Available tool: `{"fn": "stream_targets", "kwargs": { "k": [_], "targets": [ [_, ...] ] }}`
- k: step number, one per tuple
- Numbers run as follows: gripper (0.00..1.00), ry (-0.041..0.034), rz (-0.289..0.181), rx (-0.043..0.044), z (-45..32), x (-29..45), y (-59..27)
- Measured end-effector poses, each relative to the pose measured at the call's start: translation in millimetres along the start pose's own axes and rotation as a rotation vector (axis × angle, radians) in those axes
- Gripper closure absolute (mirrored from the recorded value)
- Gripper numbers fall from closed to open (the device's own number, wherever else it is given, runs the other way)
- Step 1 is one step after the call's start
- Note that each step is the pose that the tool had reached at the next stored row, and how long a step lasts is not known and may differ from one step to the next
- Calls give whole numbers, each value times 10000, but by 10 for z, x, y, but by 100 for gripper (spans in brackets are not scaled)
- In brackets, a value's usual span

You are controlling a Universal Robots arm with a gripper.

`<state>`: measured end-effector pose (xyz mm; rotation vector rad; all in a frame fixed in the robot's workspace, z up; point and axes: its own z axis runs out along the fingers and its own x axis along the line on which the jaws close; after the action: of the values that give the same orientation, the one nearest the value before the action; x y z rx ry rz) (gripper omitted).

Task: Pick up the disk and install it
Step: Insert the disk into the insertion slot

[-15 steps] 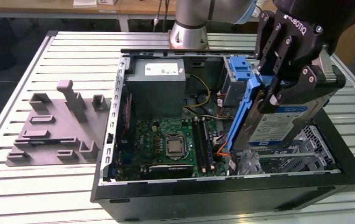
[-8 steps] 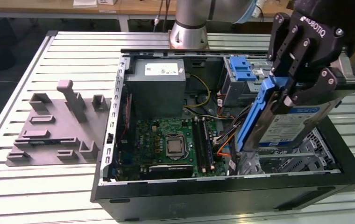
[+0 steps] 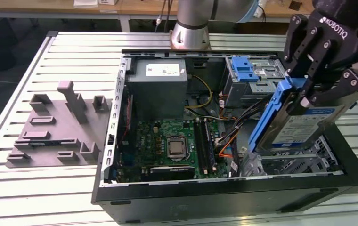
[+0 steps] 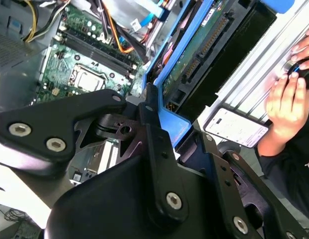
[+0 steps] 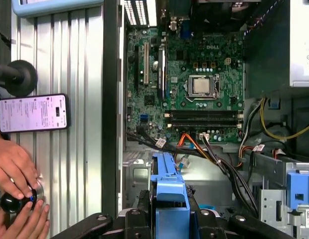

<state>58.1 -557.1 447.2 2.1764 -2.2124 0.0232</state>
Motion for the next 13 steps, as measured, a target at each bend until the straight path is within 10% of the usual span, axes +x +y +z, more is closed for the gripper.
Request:
{"fn": "stream_targets", "kwargs": {
  "k": [13],
  "targets": [
    [64,-8,-2,0,57,-19,-165]
  ]
}}
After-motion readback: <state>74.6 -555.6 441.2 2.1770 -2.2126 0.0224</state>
